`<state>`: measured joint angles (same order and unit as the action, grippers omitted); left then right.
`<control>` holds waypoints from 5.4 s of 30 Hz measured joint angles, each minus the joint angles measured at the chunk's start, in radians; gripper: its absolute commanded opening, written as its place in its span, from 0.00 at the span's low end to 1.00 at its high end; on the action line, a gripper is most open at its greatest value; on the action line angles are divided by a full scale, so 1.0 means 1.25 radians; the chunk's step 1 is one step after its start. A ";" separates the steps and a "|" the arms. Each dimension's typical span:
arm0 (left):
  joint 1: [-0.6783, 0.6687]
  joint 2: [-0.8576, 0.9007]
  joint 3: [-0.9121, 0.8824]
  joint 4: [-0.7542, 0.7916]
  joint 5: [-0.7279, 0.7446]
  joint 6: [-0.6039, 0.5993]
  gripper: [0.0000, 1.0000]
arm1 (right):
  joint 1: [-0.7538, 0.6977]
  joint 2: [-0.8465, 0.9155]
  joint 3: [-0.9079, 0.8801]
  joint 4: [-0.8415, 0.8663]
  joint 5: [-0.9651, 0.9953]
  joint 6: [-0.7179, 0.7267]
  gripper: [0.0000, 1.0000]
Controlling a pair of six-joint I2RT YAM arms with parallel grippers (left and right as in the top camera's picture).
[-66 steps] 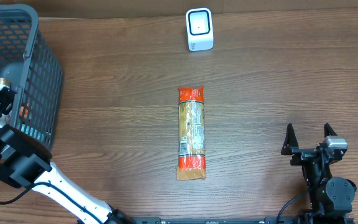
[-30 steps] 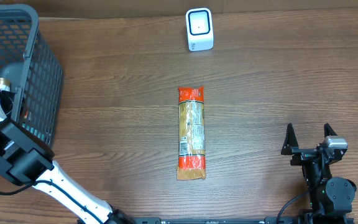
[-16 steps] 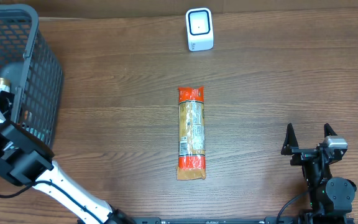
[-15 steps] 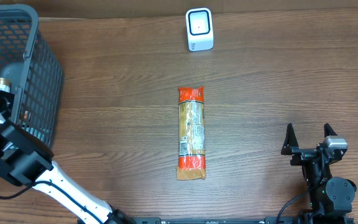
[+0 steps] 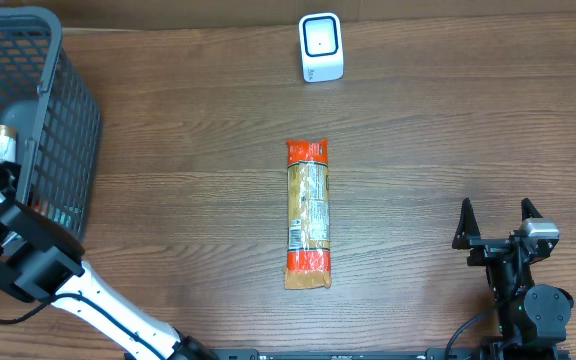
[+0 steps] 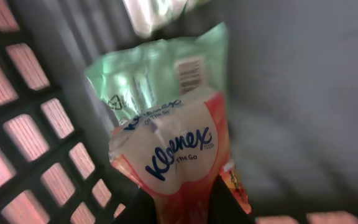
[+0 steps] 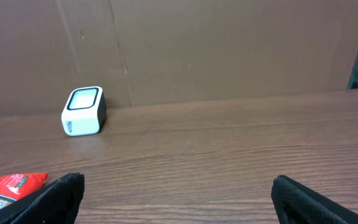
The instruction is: Scan the item barcode
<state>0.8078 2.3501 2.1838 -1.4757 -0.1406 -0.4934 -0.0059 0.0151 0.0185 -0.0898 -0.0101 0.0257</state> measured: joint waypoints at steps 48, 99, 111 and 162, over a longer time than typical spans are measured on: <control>0.010 -0.019 -0.120 0.063 -0.006 0.018 0.04 | 0.000 0.000 0.000 0.000 0.000 0.000 1.00; -0.913 -0.283 -0.103 -0.086 0.253 0.209 0.04 | 0.000 0.000 0.000 0.000 0.000 0.000 1.00; -0.976 -0.282 -0.515 0.152 0.144 0.065 0.04 | 0.000 0.000 0.000 0.000 0.000 0.000 1.00; -0.725 -0.336 0.013 -0.064 0.064 0.065 1.00 | 0.000 0.000 0.000 0.000 0.000 0.000 1.00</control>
<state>-0.0986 1.9301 2.2005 -1.5555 -0.0605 -0.4122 -0.0059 0.0151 0.0185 -0.0902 -0.0101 0.0254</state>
